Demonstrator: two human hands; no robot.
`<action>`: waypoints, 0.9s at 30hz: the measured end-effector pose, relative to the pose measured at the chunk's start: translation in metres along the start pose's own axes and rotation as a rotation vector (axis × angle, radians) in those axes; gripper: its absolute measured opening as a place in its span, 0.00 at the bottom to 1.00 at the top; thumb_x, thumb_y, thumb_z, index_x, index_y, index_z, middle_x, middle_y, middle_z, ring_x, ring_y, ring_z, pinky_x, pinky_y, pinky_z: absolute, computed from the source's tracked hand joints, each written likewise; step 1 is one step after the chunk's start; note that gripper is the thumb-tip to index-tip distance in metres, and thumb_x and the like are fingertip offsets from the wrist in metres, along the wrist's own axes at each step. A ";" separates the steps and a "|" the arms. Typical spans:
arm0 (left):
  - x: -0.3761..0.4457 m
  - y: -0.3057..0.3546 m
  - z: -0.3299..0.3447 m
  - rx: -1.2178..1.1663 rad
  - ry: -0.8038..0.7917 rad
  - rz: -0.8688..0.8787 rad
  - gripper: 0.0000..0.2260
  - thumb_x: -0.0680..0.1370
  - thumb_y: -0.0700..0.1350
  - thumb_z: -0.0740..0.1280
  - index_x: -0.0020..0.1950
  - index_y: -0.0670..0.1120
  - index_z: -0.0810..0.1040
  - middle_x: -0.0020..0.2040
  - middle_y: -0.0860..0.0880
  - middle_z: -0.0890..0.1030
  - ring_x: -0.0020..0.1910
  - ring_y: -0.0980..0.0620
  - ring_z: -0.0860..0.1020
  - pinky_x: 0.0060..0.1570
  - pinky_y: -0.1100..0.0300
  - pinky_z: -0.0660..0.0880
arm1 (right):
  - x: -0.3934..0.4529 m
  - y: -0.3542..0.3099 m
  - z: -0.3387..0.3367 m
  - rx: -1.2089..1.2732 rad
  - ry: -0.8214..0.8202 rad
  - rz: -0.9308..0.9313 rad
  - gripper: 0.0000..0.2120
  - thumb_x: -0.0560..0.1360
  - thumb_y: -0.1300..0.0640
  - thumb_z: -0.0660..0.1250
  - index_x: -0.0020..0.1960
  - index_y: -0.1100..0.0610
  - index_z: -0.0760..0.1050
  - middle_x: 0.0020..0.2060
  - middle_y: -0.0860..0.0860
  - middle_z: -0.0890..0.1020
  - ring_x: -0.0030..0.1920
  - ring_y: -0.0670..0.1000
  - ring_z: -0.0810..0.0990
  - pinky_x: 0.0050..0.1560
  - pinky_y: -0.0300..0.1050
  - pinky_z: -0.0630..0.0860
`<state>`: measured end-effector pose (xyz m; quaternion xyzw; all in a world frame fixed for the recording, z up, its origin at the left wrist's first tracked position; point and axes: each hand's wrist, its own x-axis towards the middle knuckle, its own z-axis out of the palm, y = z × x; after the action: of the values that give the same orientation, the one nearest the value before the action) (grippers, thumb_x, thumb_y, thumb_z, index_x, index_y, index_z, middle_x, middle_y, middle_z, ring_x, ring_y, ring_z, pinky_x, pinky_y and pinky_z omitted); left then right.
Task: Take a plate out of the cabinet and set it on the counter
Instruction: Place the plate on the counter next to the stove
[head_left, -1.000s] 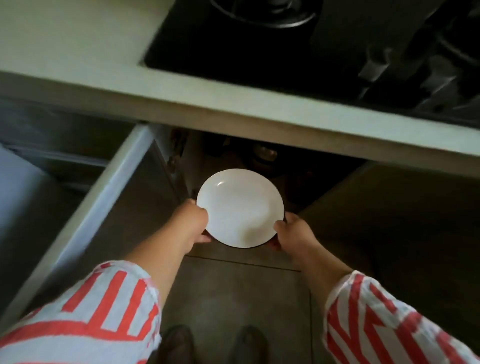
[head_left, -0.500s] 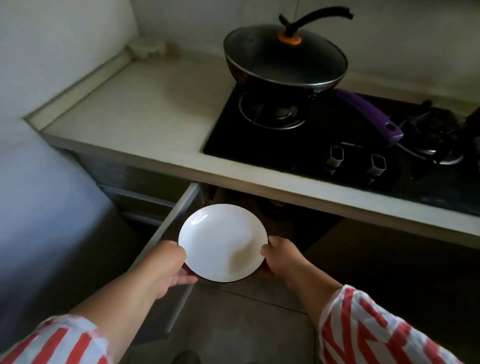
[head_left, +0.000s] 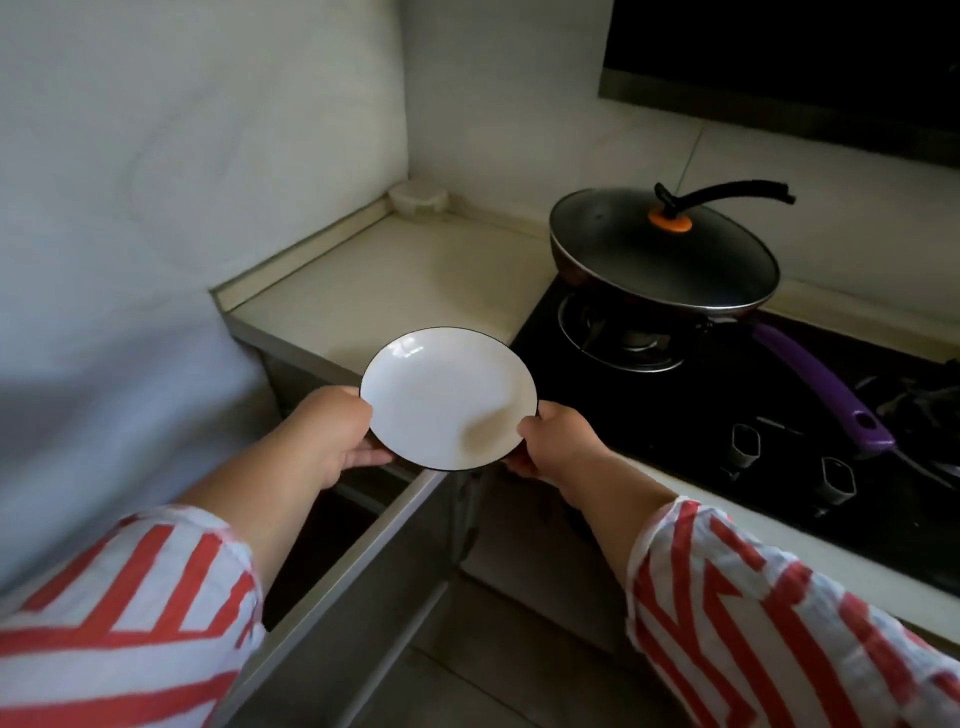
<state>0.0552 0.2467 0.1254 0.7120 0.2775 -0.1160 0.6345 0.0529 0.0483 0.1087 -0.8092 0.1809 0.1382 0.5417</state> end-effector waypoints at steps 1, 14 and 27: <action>0.008 0.007 -0.002 -0.013 0.006 0.012 0.09 0.80 0.37 0.55 0.54 0.45 0.73 0.43 0.48 0.76 0.43 0.46 0.78 0.31 0.56 0.78 | 0.009 -0.009 0.002 0.018 0.000 0.004 0.10 0.79 0.62 0.55 0.55 0.55 0.71 0.39 0.55 0.79 0.38 0.54 0.81 0.35 0.46 0.81; 0.191 0.067 -0.014 0.006 -0.058 0.099 0.13 0.76 0.34 0.53 0.51 0.44 0.75 0.51 0.42 0.80 0.37 0.47 0.79 0.24 0.58 0.78 | 0.161 -0.078 0.060 -0.017 0.088 0.082 0.08 0.78 0.66 0.54 0.54 0.60 0.70 0.37 0.58 0.81 0.31 0.52 0.79 0.37 0.47 0.81; 0.277 0.081 0.004 0.035 -0.138 0.073 0.15 0.75 0.34 0.54 0.56 0.45 0.75 0.52 0.42 0.80 0.47 0.42 0.80 0.41 0.49 0.80 | 0.227 -0.080 0.080 -0.151 0.160 0.129 0.14 0.75 0.63 0.55 0.57 0.62 0.73 0.44 0.59 0.81 0.46 0.62 0.82 0.44 0.51 0.79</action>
<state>0.3265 0.3083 0.0495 0.7229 0.2048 -0.1464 0.6435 0.2898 0.1174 0.0498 -0.8428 0.2644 0.1211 0.4529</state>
